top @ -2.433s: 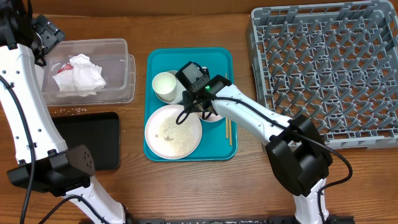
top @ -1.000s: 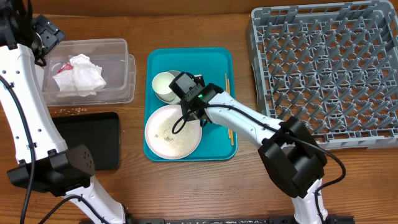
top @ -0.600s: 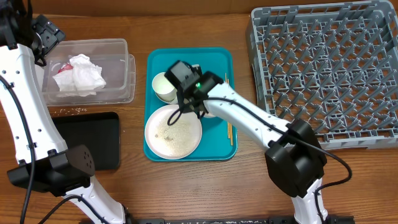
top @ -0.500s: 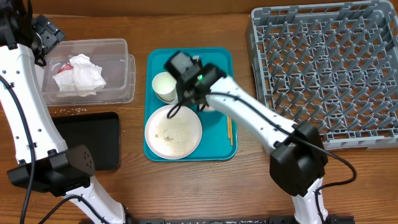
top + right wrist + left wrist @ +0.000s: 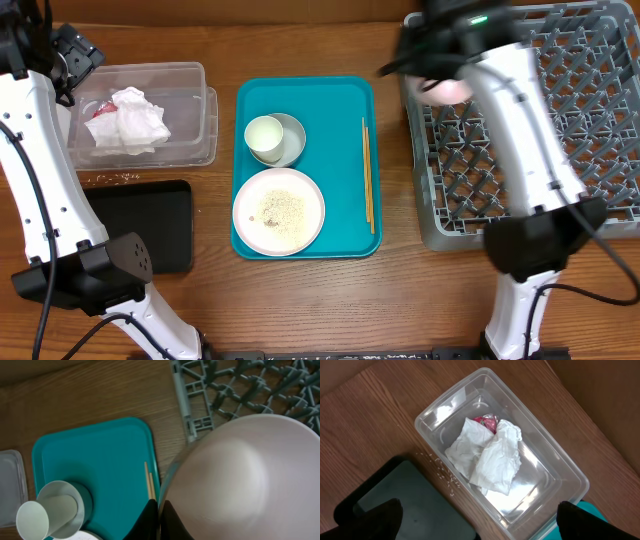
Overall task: Sort waste into correct bins and load items into the dishwasher
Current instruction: 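Lower the pink bowl into the rack and open the right gripper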
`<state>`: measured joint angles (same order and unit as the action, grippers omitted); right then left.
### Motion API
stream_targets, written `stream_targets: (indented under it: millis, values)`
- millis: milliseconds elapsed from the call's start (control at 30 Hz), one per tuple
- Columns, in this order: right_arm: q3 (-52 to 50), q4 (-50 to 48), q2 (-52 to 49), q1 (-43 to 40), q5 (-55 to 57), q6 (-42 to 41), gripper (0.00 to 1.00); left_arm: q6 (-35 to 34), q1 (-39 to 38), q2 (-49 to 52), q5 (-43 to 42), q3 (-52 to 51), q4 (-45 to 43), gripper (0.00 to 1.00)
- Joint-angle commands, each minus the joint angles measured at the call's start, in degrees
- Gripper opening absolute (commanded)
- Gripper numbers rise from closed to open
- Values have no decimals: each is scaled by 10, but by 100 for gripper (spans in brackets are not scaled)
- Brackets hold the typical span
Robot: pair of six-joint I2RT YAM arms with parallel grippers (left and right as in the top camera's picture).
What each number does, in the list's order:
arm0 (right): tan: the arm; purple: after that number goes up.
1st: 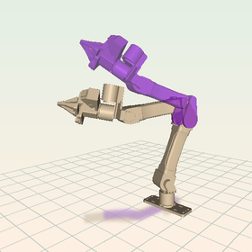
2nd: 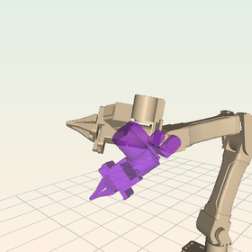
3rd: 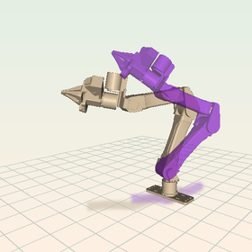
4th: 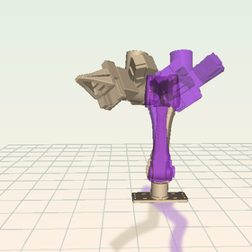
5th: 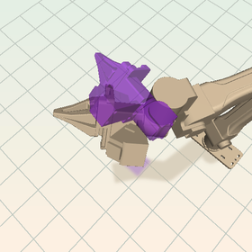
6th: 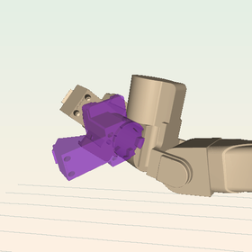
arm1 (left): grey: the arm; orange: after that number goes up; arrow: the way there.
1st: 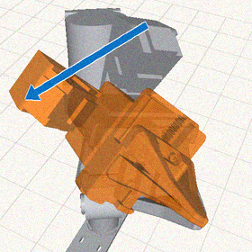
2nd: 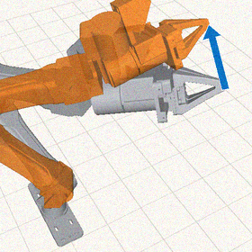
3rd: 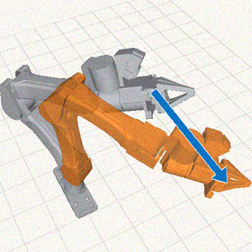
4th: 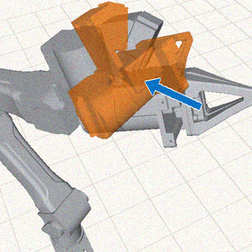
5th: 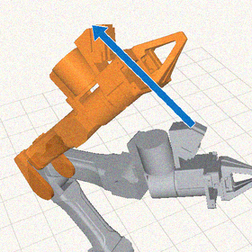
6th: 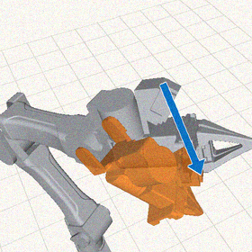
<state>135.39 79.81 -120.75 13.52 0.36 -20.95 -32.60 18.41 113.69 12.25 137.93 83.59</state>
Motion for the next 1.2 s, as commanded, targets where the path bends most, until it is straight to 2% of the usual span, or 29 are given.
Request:
stream_targets:
  millis: [0,267,433,733,933,1167]
  values:
    - [5,2,-3,-76,-205,95,4,7,-1,4,1,-1,0,100]
    - [-35,21,-3,-238,-584,219,4,7,-1,4,1,-1,0,100]
    - [-78,46,-3,-297,-689,275,4,7,-1,4,1,-1,0,100]
    - [-227,-19,-3,-320,-772,274,4,7,-1,4,2,-1,0,100]
    - [-324,-100,-3,-325,-804,223,4,7,-1,4,1,-1,0,100]
    - [-368,-179,-3,-343,-788,159,4,7,-1,4,1,-1,0,100]
